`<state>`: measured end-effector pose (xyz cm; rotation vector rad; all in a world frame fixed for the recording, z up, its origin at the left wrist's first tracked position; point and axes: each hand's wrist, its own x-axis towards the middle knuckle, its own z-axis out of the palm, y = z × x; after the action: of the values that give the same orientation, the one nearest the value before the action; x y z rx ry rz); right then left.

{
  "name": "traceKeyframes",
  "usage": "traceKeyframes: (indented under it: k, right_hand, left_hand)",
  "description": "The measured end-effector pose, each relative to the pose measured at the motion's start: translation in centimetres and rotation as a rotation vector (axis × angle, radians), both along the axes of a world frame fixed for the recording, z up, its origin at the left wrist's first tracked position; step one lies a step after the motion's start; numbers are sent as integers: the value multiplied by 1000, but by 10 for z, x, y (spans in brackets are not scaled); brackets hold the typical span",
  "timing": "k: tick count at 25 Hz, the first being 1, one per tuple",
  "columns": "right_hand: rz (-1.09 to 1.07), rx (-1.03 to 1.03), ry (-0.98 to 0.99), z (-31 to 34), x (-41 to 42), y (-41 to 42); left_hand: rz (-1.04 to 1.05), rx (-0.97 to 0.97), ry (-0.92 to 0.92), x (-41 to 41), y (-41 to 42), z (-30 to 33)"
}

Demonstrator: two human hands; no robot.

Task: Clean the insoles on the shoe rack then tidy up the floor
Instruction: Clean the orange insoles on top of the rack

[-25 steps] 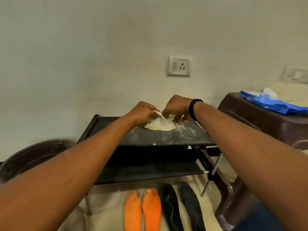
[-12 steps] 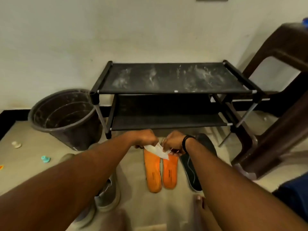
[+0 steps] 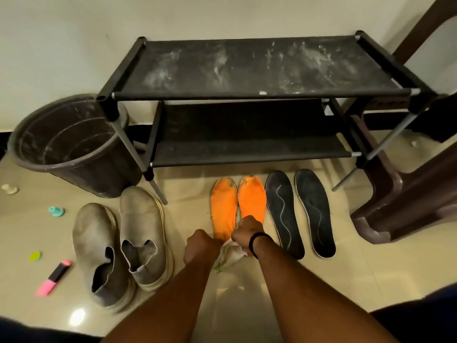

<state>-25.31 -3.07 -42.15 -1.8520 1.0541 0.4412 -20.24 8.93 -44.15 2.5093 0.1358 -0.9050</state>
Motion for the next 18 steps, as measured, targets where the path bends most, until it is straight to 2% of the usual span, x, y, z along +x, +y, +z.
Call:
traceKeyframes:
  k: [3, 10, 18]
  right_hand:
    - [26, -38, 14, -16, 7, 10]
    - [37, -139, -64, -15, 7, 10]
    - [149, -300, -370, 75, 25, 12]
  left_hand:
    - [79, 15, 2, 1, -5, -11]
    - [22, -19, 24, 14, -24, 1]
    - [-97, -38, -328, 38, -26, 127]
